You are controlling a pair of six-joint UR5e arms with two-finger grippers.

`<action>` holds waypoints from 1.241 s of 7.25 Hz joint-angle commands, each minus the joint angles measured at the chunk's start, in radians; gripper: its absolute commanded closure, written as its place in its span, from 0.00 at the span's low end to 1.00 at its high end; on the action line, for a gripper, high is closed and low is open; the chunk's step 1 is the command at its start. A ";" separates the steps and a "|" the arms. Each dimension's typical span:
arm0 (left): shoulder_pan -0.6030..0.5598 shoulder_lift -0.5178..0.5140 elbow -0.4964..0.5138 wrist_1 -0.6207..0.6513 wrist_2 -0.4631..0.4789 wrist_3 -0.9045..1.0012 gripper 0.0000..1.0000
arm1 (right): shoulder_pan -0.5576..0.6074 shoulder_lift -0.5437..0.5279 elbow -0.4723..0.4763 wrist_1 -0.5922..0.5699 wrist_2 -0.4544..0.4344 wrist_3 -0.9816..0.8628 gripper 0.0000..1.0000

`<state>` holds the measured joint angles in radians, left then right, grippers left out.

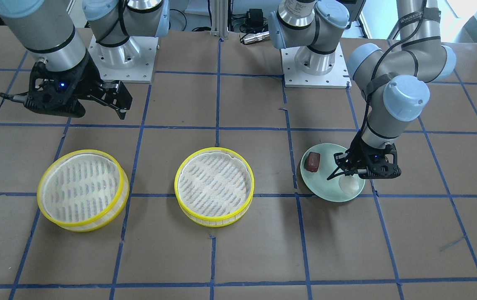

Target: Stack buns with steamer

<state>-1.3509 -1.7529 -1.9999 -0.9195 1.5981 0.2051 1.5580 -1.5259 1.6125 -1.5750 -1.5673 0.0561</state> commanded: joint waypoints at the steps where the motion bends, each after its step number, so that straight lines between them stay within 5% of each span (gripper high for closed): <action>1: 0.001 -0.005 -0.011 -0.007 0.003 -0.006 0.99 | -0.118 0.064 0.050 -0.098 -0.007 -0.254 0.00; 4: 0.001 -0.010 -0.037 0.001 -0.003 -0.024 0.99 | -0.338 0.223 0.119 -0.359 -0.054 -0.574 0.00; 7: -0.181 0.030 0.085 -0.048 -0.029 -0.209 0.99 | -0.349 0.351 0.159 -0.543 -0.045 -0.594 0.11; 8: -0.279 0.020 0.140 -0.048 -0.053 -0.334 0.99 | -0.351 0.387 0.184 -0.595 -0.043 -0.623 0.21; 9: -0.371 0.001 0.194 -0.041 -0.119 -0.440 0.99 | -0.352 0.389 0.184 -0.583 -0.046 -0.627 0.55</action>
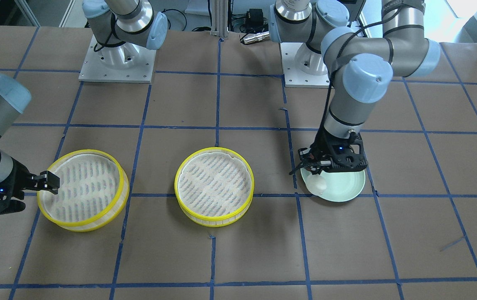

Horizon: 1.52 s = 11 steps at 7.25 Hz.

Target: Stack buns with steamer

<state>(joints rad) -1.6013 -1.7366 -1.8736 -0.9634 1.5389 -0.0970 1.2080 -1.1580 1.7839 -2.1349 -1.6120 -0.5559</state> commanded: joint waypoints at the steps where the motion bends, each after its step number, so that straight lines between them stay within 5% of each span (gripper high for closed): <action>1: -0.184 -0.032 0.083 0.014 -0.115 -0.220 0.99 | -0.002 0.021 0.014 -0.017 0.000 -0.016 0.92; 3: -0.274 -0.102 0.087 0.150 -0.163 -0.365 0.99 | -0.027 0.020 0.008 -0.017 0.003 -0.036 0.99; 4: -0.285 -0.131 0.087 0.169 -0.161 -0.381 0.84 | -0.034 0.014 0.003 -0.017 0.003 -0.039 1.00; 5: -0.287 -0.139 0.085 0.167 -0.161 -0.372 0.24 | -0.035 0.003 -0.013 -0.017 0.001 -0.047 1.00; 6: -0.285 -0.139 0.083 0.164 -0.163 -0.386 0.00 | -0.035 -0.015 -0.058 0.048 0.001 -0.052 1.00; 9: -0.284 -0.129 0.089 0.161 -0.143 -0.350 0.00 | -0.033 -0.034 -0.133 0.204 0.009 -0.053 0.99; 11: -0.170 -0.066 0.091 0.059 -0.005 -0.007 0.00 | -0.013 -0.040 -0.135 0.204 0.033 -0.072 0.99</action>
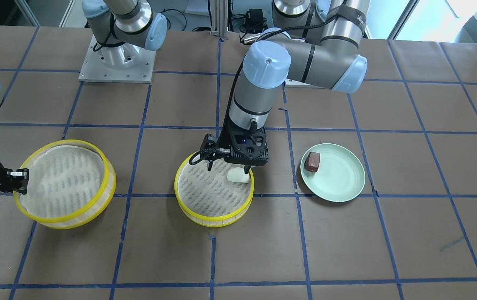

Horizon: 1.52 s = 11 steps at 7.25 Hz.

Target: Stack buns with steamer

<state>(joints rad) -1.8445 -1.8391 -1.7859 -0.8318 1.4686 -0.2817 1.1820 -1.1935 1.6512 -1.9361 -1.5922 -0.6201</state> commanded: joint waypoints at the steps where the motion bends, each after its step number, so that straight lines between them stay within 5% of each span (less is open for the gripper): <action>1: 0.165 0.078 0.002 -0.155 0.064 0.265 0.00 | 0.075 -0.018 -0.008 0.003 0.012 0.011 0.99; 4: 0.371 0.212 0.041 -0.439 0.116 0.403 0.00 | 0.376 -0.034 -0.014 0.003 0.017 0.364 0.99; 6: 0.409 0.308 0.187 -0.739 0.145 0.434 0.00 | 0.564 -0.021 -0.025 -0.012 0.024 0.630 0.97; 11: 0.393 0.342 0.172 -0.779 0.036 0.418 0.00 | 0.607 0.015 -0.019 -0.021 0.049 0.708 0.98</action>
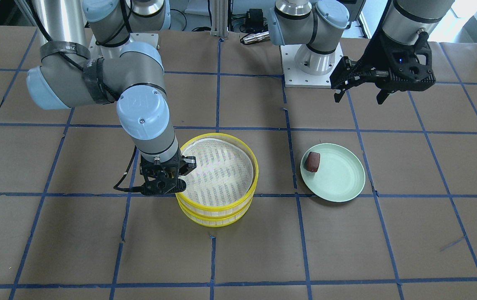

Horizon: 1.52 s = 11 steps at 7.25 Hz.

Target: Stack buns with steamer

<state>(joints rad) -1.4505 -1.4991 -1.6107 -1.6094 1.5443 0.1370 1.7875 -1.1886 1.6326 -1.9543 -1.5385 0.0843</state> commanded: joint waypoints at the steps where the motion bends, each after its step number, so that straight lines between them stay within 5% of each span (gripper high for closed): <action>1: -0.001 0.002 -0.003 -0.001 -0.038 0.003 0.00 | 0.001 0.014 0.001 -0.015 -0.006 0.003 0.97; 8: -0.001 0.002 -0.008 -0.003 -0.038 0.003 0.00 | 0.001 0.017 0.019 -0.015 -0.017 0.008 0.91; 10: -0.001 0.002 -0.008 -0.004 -0.036 0.003 0.00 | 0.001 0.026 0.018 -0.014 -0.019 0.008 0.56; 11: -0.001 0.002 -0.014 -0.003 -0.038 0.003 0.00 | 0.001 0.024 0.016 -0.012 -0.011 0.008 0.25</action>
<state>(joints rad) -1.4511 -1.4972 -1.6200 -1.6132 1.5073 0.1396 1.7886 -1.1654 1.6506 -1.9684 -1.5558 0.0920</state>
